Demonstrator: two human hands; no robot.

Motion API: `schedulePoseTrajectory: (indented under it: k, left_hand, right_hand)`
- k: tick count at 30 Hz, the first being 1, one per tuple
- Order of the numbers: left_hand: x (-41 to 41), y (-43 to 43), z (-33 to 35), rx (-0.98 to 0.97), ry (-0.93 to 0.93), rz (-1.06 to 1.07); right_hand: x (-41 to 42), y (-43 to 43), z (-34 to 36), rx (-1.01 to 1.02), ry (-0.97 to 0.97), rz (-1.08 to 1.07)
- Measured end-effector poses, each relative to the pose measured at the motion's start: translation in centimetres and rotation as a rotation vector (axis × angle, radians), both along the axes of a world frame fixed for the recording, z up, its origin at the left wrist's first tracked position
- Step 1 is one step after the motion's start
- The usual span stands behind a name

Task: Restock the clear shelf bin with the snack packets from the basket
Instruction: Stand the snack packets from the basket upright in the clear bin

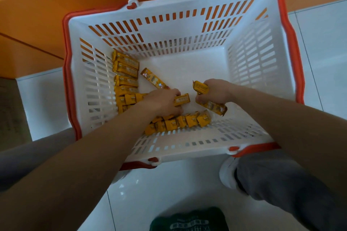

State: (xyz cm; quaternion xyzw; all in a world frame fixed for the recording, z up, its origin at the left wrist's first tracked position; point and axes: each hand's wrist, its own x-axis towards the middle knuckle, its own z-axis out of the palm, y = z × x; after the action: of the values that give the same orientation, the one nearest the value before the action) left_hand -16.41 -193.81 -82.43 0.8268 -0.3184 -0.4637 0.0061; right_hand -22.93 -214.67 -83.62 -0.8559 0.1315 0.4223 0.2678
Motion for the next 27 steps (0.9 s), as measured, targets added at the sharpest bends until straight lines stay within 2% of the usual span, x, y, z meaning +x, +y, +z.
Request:
schedulePoseTrajectory:
  k: [3,7,12,15,20,24,27]
  left_hand:
    - [0.1,0.0,-0.1,-0.015,-0.014,0.034]
    - [0.3,0.3,0.2,-0.129,0.004,0.191]
    - [0.2,0.3,0.5,-0.128,0.065,0.184]
    - [0.2,0.5,0.9,-0.203,0.039,0.307]
    - [2.1,0.2,4.5,-0.303,-0.048,0.463]
    - [3.9,0.0,10.0,-0.397,-0.054,0.700]
    - [4.5,0.2,15.8,-0.453,-0.046,0.856]
  right_hand:
    - [-0.3,-0.1,-0.1,-0.012,0.007,0.023]
    - [-0.3,-0.4,-0.1,-0.009,0.015,-0.016]
    - [0.2,-0.3,0.2,0.051,0.011,-0.137]
    - [0.4,-0.1,0.9,0.128,0.031,-0.215]
    - [0.9,0.5,3.7,0.344,0.027,-0.469]
    - [1.4,1.5,8.1,0.496,-0.085,-0.745]
    - [1.9,2.6,13.3,0.571,-0.172,-0.869]
